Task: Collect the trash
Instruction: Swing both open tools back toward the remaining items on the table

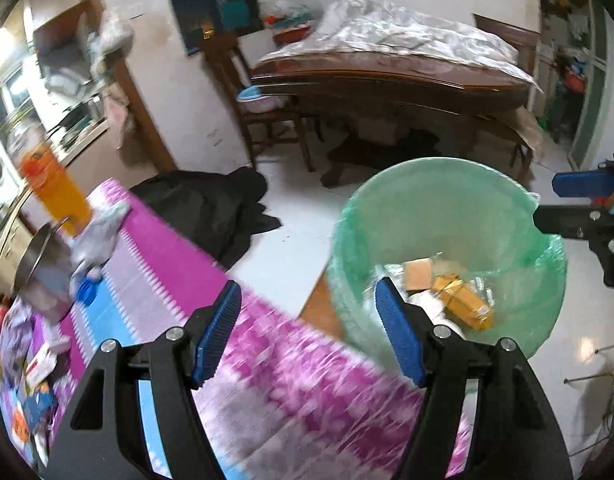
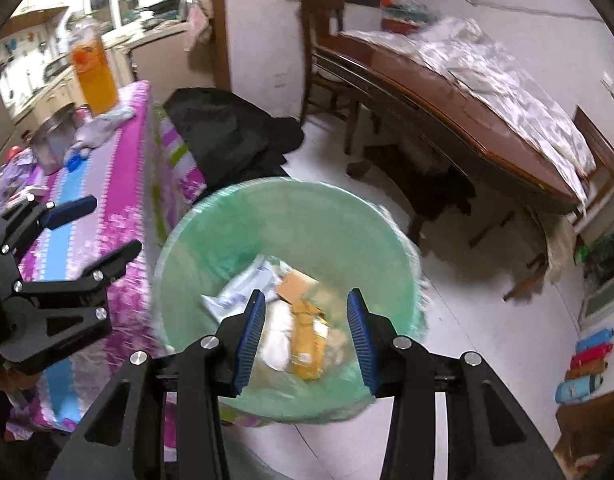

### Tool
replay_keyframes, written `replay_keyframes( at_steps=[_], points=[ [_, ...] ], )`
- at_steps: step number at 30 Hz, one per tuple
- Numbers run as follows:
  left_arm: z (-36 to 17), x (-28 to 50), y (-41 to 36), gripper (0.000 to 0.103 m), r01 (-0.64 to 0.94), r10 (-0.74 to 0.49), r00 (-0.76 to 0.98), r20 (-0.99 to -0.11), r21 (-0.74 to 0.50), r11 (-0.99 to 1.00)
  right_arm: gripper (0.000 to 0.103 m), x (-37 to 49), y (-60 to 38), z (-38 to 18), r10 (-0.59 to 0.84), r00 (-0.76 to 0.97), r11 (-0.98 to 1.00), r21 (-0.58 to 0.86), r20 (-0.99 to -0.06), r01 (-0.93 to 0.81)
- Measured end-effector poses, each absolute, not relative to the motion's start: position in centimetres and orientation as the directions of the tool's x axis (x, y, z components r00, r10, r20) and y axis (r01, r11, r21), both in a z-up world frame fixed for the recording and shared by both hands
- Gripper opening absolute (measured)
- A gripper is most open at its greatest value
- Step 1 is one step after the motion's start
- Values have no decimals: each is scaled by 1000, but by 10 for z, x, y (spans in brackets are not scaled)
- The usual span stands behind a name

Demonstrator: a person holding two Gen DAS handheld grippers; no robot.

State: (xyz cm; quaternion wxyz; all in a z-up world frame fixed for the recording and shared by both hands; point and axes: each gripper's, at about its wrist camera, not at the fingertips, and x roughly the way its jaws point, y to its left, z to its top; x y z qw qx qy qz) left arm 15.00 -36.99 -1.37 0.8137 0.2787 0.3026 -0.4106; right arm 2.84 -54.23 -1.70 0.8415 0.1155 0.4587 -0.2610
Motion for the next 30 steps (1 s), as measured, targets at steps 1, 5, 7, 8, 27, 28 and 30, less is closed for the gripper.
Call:
replay_keyframes(
  at_steps=[1, 5, 7, 8, 27, 28, 30],
  points=[
    [-13, 152, -362, 68, 824, -490, 496, -716, 211, 526, 44, 33, -537, -16, -330, 456, 845, -43, -826, 533],
    [-18, 167, -318, 68, 754, -432, 556, -710, 211, 622, 44, 61, -507, -13, -278, 522, 888, -9, -806, 460],
    [-22, 174, -296, 68, 718, -394, 580, -712, 220, 660, 44, 78, -489, -12, -250, 550, 910, 2, -797, 415],
    [-24, 177, -284, 68, 702, -375, 587, -718, 219, 678, 44, 85, -478, -12, -234, 564, 921, 5, -792, 389],
    [-41, 178, -39, 70, 461, -223, 556, -801, 75, 884, 53, 195, -282, -37, 218, 626, 974, 207, -749, -93],
    [-38, 180, -17, 70, 428, -222, 557, -800, 47, 903, 55, 202, -267, -40, 251, 615, 967, 215, -747, -133],
    [-32, 183, 14, 70, 378, -221, 574, -789, 16, 926, 61, 210, -244, -45, 300, 599, 954, 230, -743, -192]
  ],
)
